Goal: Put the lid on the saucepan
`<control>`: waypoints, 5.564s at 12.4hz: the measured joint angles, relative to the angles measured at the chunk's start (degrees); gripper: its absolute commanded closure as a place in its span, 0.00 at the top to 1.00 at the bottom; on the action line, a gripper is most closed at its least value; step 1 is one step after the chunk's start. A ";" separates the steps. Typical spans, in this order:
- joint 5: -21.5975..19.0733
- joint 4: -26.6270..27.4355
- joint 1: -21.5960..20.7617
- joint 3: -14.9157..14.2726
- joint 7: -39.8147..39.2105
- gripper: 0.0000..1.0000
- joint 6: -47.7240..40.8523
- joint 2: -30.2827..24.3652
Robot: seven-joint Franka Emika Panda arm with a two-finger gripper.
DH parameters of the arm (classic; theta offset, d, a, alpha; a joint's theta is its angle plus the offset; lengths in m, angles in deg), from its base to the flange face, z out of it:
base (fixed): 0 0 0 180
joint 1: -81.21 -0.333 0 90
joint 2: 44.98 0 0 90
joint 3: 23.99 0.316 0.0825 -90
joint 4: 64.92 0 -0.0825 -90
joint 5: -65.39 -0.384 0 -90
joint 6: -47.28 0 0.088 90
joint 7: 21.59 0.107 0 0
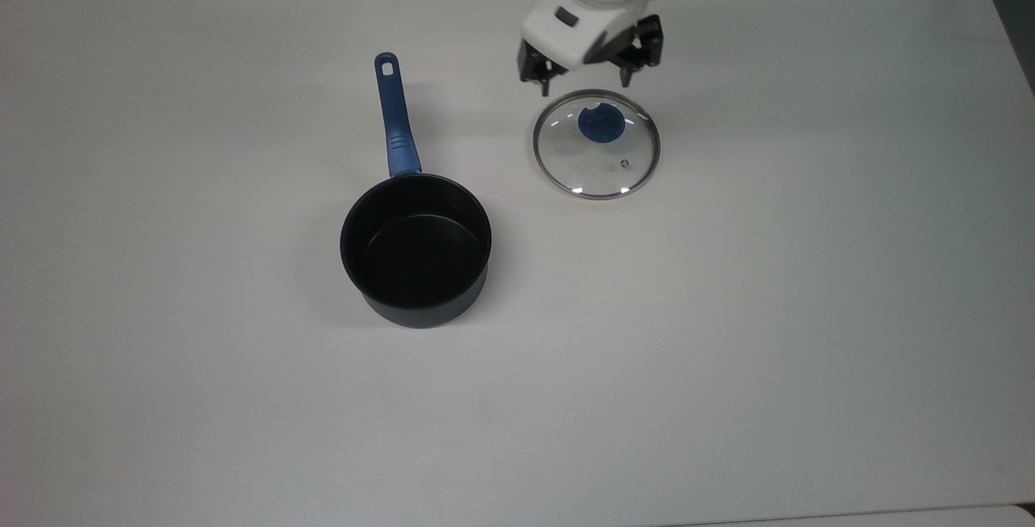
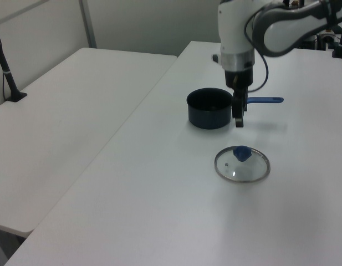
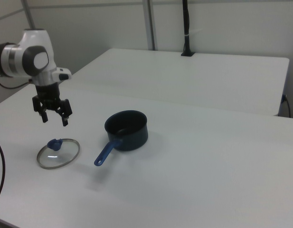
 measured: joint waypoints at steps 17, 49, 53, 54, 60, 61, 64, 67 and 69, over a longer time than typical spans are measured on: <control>3.44 1.29 -2.91 1.58 2.27 0.63 6.47 9.72; 2.46 -23.03 19.76 0.28 13.16 0.52 -4.18 14.57; 2.46 -23.80 20.00 -0.37 18.54 0.52 -0.45 15.64; 2.46 -23.81 20.00 -0.38 19.39 0.52 0.08 15.87; 2.14 -23.88 19.97 -0.38 21.15 0.52 1.73 17.58; 2.14 -23.88 19.91 -0.38 21.15 0.53 1.73 17.78; 2.00 -23.89 19.67 -0.37 21.26 0.53 2.53 17.99; 1.96 -23.92 19.52 -0.34 21.51 0.53 2.80 18.00; 1.96 -23.95 19.30 -0.34 21.96 0.53 2.84 18.05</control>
